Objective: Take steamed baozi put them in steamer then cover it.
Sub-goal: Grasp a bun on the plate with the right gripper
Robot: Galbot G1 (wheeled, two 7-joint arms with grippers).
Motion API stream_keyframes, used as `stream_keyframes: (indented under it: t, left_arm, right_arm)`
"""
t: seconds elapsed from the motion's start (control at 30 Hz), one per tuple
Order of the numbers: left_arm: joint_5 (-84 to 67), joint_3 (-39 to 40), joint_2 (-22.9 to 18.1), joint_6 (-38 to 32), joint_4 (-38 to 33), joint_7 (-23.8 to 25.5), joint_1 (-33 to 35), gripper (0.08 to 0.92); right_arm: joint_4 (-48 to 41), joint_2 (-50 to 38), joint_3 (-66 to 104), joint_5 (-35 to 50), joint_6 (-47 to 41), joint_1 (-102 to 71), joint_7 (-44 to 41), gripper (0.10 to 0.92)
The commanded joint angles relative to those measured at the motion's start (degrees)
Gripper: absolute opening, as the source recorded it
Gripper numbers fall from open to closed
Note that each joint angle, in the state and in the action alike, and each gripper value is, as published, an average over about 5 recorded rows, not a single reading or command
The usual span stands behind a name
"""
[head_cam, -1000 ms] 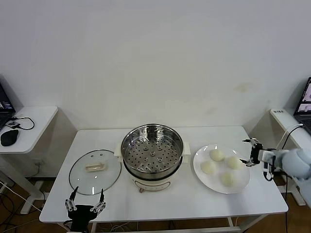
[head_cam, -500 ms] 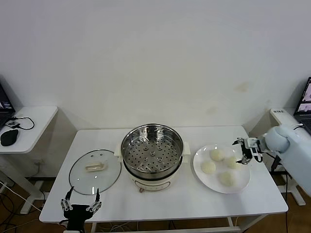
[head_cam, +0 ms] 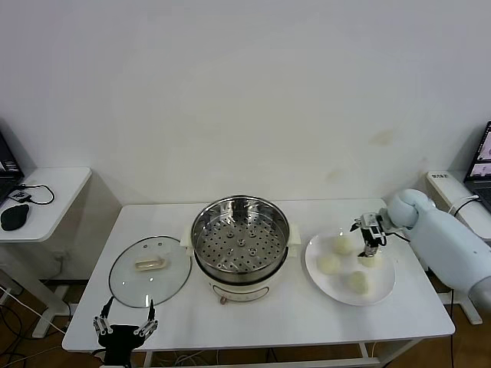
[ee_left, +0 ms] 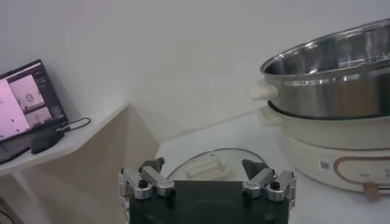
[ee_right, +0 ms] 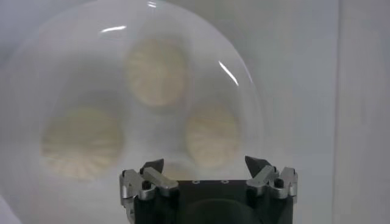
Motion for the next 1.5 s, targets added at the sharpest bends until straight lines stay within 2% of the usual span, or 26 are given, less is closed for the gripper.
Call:
stream_keyframes:
  t: [0.03,0.33,0.77,1.0,1.5]
  left_arm:
    - [0.1,-0.1,0.0,-0.2,0.1,-0.1,0.1,0.823]
    - [0.2,-0.3,0.1,-0.6,0.4,-0.3,0.6,0.823]
    - [0.3,-0.3,0.1,-1.0,0.4,-0.7,0.6,0.823]
    - [0.2,-0.2,0.2,-1.4,0.4,-1.0,0.8,0.823]
    - [0.2,0.1,0.3,-1.7,0.0,-1.4,0.8,0.823]
  right_arm:
    - [-5.1,3.7,-1.7,-1.6,0.7,1.8,-0.6,0.823]
    - [-6.7,5.6,-0.4,-2.2,0.5,1.3,0.5,0.816]
    - [-8.3,6.6,0.3,-4.9,0.8,1.3,1.2,0.679]
    - [-8.2,6.4,0.4,-5.0,1.6,1.2,0.5,0.653]
    - [-3.4,3.2,-1.4,-1.8,1.2,2.1,-0.4,0.605]
